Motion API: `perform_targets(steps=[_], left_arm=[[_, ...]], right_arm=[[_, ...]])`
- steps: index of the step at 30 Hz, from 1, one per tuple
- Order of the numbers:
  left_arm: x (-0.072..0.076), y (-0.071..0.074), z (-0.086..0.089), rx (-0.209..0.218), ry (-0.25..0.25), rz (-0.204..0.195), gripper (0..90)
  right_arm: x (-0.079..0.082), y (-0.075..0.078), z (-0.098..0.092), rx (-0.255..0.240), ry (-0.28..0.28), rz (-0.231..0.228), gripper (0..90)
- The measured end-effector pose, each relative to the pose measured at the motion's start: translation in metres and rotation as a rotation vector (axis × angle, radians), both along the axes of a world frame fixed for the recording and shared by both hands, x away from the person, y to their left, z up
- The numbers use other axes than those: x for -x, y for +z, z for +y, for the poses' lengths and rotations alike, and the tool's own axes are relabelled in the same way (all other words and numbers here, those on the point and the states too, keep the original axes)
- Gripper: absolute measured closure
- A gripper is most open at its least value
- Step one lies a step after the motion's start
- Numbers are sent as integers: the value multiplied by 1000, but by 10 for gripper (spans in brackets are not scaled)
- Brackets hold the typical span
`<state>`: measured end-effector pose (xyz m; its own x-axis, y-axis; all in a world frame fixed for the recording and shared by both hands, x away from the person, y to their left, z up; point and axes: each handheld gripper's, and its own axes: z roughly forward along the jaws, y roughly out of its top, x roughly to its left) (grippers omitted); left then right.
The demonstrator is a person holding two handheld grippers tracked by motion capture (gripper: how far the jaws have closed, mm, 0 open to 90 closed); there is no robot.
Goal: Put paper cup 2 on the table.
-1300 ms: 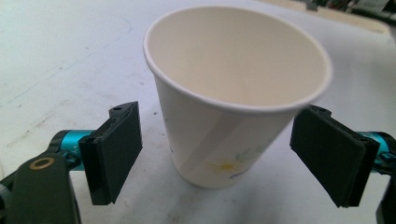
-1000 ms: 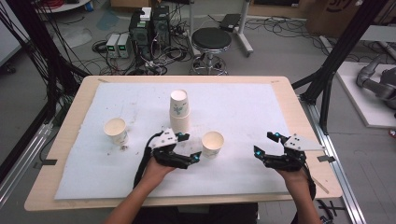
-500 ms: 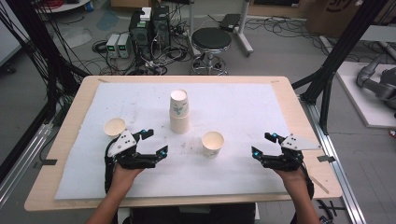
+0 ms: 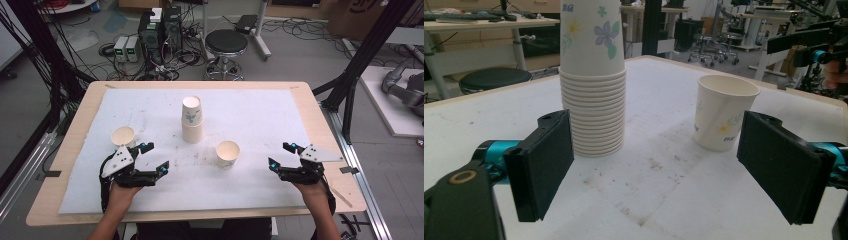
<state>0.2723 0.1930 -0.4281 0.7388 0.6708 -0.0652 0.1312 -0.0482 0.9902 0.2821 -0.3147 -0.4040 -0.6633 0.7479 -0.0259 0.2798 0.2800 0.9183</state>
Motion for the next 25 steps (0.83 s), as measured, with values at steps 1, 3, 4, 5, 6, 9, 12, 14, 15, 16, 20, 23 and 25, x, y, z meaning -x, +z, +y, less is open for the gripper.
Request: perform_targets(steps=[1, 3, 4, 5, 6, 9, 12, 14, 15, 16, 20, 23, 25], left_arm=[[1, 0, 1, 9, 1, -1, 150], [2, 1, 2, 13, 12, -8, 150], [3, 1, 3, 11, 16, -5, 150], [3, 1, 4, 16, 18, -1, 151], [3, 1, 4, 17, 19, 0, 150], [3, 0, 5, 24, 25, 3, 151], [2, 0, 6, 27, 32, 6, 152], [1, 0, 7, 27, 34, 9, 152], [1, 0, 8, 28, 34, 11, 152], [1, -1, 8, 30, 37, 10, 153], [0, -1, 8, 26, 37, 9, 156], [0, -1, 7, 26, 36, 7, 156], [0, -1, 7, 27, 37, 6, 156]], right_arm=[[1, 1, 1, 0, -1, 1, 224], [1, 2, 1, 4, 0, -12, 224], [2, 3, 2, 0, 2, -9, 224], [2, 3, 2, -2, 2, -9, 224], [2, 4, 3, -4, 3, -10, 224], [1, 3, 4, 0, 8, -13, 224], [1, 2, 4, 0, 12, -7, 224], [0, 2, 4, 1, 11, -7, 224], [0, 2, 4, 3, 11, -8, 224], [1, 2, 4, 0, 9, -6, 224], [1, 1, 2, -1, 7, -9, 224], [1, 1, 2, -2, 5, -7, 224], [1, 2, 1, -2, 7, -10, 224]])
